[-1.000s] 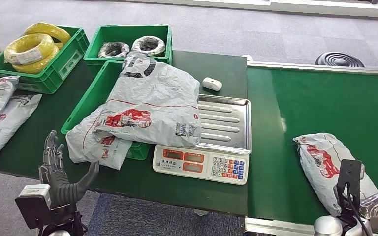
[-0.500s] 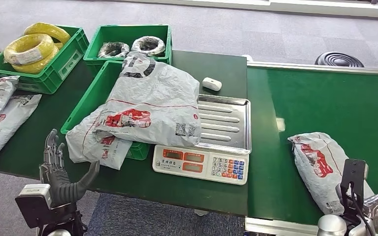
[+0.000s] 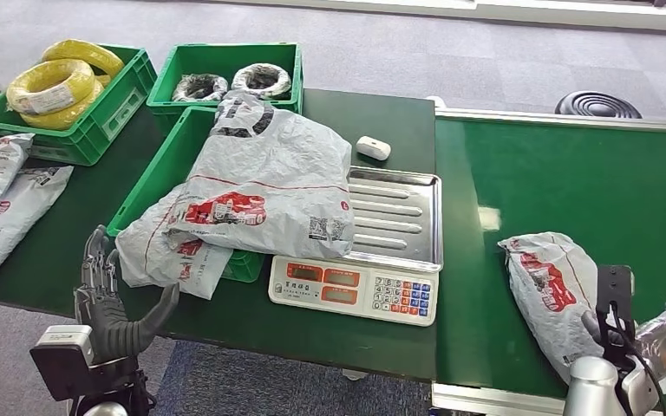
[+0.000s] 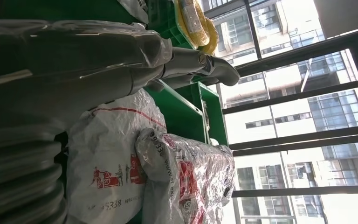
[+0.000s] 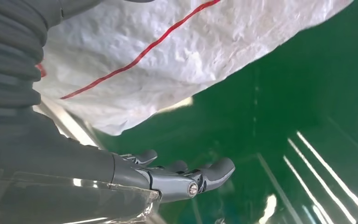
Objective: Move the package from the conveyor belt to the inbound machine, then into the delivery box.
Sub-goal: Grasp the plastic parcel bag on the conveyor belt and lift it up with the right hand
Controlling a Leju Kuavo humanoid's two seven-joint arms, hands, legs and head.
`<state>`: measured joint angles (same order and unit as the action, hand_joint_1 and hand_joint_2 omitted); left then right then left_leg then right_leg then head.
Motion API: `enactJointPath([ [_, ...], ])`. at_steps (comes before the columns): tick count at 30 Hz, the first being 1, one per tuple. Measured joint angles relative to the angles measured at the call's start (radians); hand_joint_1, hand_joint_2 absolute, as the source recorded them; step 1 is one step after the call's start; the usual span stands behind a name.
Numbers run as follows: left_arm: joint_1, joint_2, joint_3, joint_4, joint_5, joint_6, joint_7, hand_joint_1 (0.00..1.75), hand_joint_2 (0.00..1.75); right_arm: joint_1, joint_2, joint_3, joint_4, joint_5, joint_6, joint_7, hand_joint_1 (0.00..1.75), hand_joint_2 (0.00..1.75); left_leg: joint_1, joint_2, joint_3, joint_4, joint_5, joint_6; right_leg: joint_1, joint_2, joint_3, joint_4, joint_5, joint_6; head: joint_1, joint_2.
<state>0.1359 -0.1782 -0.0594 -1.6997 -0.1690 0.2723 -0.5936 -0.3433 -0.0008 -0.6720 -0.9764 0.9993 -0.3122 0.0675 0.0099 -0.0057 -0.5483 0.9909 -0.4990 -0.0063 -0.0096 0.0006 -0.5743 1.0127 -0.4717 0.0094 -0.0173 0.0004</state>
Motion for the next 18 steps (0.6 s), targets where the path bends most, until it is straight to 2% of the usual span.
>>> enactJointPath([
  [2,-0.001,0.001,0.0,0.003,0.0,0.001,-0.004,0.0,1.75,-0.026,-0.018,0.004,0.039,0.009,-0.051,-0.079,0.0,1.75,0.0,0.0,0.0,0.0,0.0,0.0,0.0,0.0,0.0,0.0,0.0,0.0,0.0,0.0],
  [5,0.006,0.001,0.001,0.003,0.0,0.003,-0.013,0.0,1.75,-0.049,-0.019,0.032,0.013,0.036,-0.208,-0.193,0.0,1.75,0.0,0.0,0.0,0.0,0.0,0.0,0.0,0.0,0.0,0.0,0.0,0.0,0.0,0.0],
  [7,0.012,0.001,0.0,0.002,0.001,0.004,-0.019,0.0,1.75,-0.069,-0.02,0.057,-0.023,0.062,-0.242,-0.176,0.0,1.75,0.0,0.0,0.0,0.0,0.0,0.0,0.0,0.0,0.0,0.0,0.0,0.0,0.0,0.0],
  [9,0.017,0.001,-0.002,0.002,0.002,0.007,-0.023,0.0,1.75,-0.105,-0.036,0.072,-0.013,0.081,-0.219,-0.116,0.0,1.75,0.0,0.0,0.0,0.0,0.0,0.0,0.0,0.0,0.0,0.0,0.0,0.0,0.0,0.0],
  [11,0.019,0.003,-0.006,0.003,0.008,0.011,-0.027,0.0,1.75,-0.157,-0.07,0.078,0.059,0.086,-0.197,-0.076,0.0,1.75,0.0,0.0,0.0,0.0,0.0,0.0,0.0,0.0,0.0,0.0,0.0,0.0,0.0,0.0],
  [14,0.019,0.013,-0.015,0.007,0.021,0.012,-0.035,0.0,1.75,-0.228,-0.124,0.079,0.215,0.088,-0.19,-0.059,0.0,1.75,0.0,0.0,0.0,0.0,0.001,0.001,0.0,0.0,0.001,0.0,0.0,0.0,0.0,0.0],
  [18,0.018,0.025,-0.026,0.015,0.029,0.014,-0.04,0.0,1.75,-0.268,-0.156,0.079,0.354,0.088,-0.182,-0.049,0.0,1.75,0.0,-0.001,0.0,0.001,0.001,0.001,0.0,0.0,0.0,0.0,0.001,0.001,0.0,0.0],
])
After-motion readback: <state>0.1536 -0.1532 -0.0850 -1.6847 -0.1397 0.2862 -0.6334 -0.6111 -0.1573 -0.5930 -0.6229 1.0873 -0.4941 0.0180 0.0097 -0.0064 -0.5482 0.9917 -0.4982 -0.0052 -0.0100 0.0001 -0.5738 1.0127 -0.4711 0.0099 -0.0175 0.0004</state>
